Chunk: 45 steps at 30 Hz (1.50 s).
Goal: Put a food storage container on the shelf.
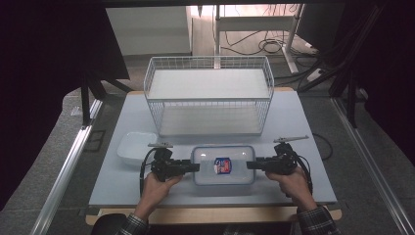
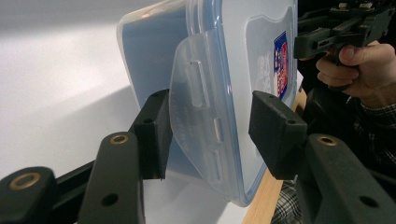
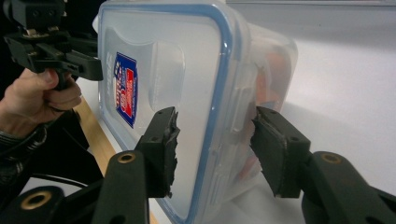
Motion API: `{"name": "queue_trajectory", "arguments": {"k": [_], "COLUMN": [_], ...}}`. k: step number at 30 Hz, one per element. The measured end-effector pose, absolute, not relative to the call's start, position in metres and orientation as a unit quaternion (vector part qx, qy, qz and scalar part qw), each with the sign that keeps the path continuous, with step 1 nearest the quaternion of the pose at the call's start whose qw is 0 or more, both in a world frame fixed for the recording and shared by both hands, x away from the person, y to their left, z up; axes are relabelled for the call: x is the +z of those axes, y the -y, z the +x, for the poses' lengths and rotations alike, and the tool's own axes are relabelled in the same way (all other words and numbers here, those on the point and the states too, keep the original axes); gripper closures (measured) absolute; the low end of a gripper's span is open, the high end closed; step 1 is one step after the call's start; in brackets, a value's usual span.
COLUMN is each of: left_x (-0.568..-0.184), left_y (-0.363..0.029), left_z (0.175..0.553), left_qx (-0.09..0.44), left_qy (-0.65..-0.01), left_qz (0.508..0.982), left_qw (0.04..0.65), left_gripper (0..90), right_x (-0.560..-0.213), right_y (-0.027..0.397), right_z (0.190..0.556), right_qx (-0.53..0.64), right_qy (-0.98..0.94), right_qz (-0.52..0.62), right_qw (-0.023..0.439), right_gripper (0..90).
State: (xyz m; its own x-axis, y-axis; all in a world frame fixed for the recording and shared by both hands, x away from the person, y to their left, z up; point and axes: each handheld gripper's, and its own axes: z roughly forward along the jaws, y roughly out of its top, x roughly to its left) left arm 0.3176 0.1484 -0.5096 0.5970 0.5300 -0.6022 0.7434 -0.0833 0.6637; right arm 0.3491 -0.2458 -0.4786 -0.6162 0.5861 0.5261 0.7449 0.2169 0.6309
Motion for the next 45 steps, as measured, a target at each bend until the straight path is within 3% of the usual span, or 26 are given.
{"name": "queue_trajectory", "arguments": {"k": [15, 45], "left_x": [-0.486, -0.349], "left_y": [-0.154, -0.194], "left_z": [0.322, 0.39], "left_qx": [-0.078, -0.031], "left_qy": [-0.448, -0.448], "left_qz": [0.716, 0.682], "left_qw": [0.53, 0.577], "left_gripper": [50.8, 51.1], "right_x": [-0.463, -0.328], "right_y": [0.239, 0.202], "right_z": [0.345, 0.418], "right_qx": [-0.477, -0.52], "right_qy": [0.772, 0.761], "right_qz": [-0.417, -0.387], "right_qw": [0.051, 0.02], "right_gripper": [53.6, 54.0]}}
